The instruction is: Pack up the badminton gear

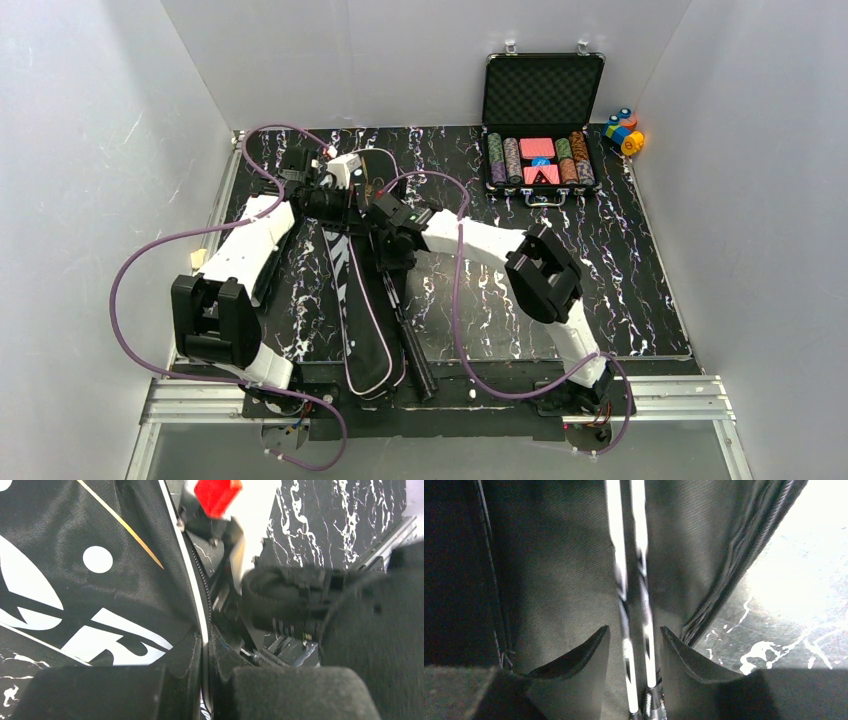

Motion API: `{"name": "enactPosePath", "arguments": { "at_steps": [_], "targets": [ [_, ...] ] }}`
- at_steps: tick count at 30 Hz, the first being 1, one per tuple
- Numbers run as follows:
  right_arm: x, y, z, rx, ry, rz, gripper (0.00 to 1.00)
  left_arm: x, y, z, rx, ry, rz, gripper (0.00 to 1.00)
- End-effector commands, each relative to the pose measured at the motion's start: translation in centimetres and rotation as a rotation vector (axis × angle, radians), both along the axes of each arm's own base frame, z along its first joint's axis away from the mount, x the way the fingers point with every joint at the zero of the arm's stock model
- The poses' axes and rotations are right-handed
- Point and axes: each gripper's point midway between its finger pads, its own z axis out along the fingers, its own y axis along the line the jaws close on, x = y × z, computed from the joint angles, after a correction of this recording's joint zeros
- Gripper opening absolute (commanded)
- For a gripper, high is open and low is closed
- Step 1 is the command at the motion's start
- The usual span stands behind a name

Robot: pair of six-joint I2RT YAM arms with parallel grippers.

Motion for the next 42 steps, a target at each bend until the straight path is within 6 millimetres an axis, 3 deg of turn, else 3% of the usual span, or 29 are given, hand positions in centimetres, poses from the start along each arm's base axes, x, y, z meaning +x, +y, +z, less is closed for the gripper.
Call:
{"name": "enactPosePath", "arguments": {
  "at_steps": [1,6,11,21,32,36,39,41,42],
  "targets": [
    [0.9,-0.1,2.6,0.156,0.02,-0.021,0.52,-1.0,-2.1,2.2,-0.101,-0.035,-0.097,0.0],
    [2.9,-3.4,3.4,0.258,0.016,-0.105,0.6,-0.9,-2.1,2.2,-0.098,-0.036,-0.095,0.0],
    [4.7,-4.8,3.3,0.304,0.011,-0.144,0.62,-0.9,-2.1,2.2,-0.099,-0.034,-0.094,0.0],
    [6.3,-4.9,3.2,0.3,0.007,-0.144,0.63,-1.1,-2.1,2.1,-0.099,-0.026,-0.093,0.0],
    [7.7,-3.9,0.3,0.299,0.038,-0.17,0.56,-1.3,-2.1,2.4,-0.107,-0.028,-0.094,0.0],
    [7.3,-3.9,-0.4,0.303,0.061,-0.167,0.46,-1.3,-2.1,2.3,-0.106,-0.027,-0.094,0.0],
    [6.9,-3.8,0.0,0.341,0.056,-0.154,0.24,-1.4,-2.0,1.9,-0.1,-0.021,-0.094,0.0],
    [6.6,-3.9,0.4,0.352,0.049,-0.14,0.03,-1.5,-1.9,1.4,-0.092,-0.015,-0.094,0.0],
    [6.5,-4.1,0.4,0.343,0.054,-0.141,0.01,-1.5,-1.9,1.0,-0.082,-0.012,-0.094,0.0]
  ]
}}
